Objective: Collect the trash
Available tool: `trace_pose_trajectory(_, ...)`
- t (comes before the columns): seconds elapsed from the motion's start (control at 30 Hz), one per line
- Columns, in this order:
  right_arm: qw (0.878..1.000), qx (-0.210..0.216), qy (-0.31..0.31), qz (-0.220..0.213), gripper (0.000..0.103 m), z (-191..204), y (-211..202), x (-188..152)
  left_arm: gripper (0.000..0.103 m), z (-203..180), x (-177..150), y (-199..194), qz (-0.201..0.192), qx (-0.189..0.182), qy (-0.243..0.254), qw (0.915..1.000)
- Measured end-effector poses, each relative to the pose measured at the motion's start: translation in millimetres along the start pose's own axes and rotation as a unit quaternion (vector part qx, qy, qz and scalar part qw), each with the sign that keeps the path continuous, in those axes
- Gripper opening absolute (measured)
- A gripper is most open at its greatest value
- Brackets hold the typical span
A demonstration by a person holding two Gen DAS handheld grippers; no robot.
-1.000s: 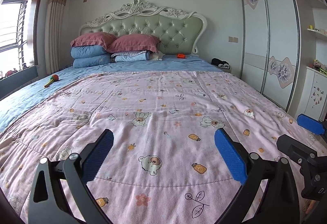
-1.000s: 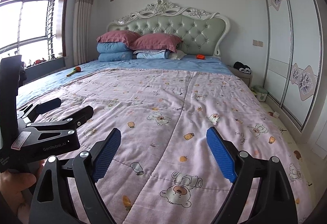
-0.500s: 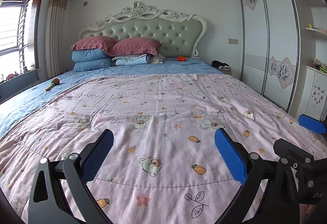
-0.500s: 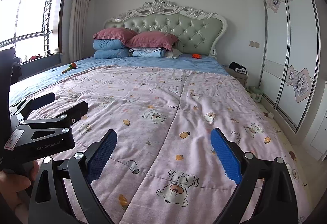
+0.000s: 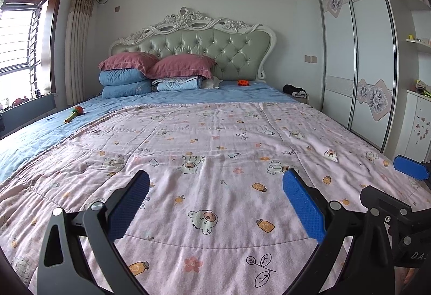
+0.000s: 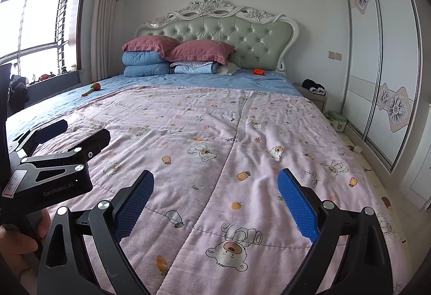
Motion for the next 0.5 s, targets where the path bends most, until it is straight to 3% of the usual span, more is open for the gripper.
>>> trace_pose_trajectory(0.17, 1.000, 0.000, -0.001, 0.002, 0.090, -0.1, 0.2, 0.2, 0.099, 6.2, -0.1, 1.6, 0.006, 0.021, -0.011, 0.9997)
trace_pose_trajectory(0.5, 1.000, 0.001, -0.001, 0.005, 0.090, 0.2, 1.4, 0.9, 0.099, 10.3, -0.4, 2.4, 0.006, 0.021, -0.015, 0.9997)
Point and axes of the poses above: each gripper's, at about its wrist camera, not at the fingertips, and y roughly the way its jaws point, z to its left, x to its top, the point moved 9 cm from there along y, roughly the way its jaws point, and after that the axes turned 12 degrees about z, right-handed, at the moved point
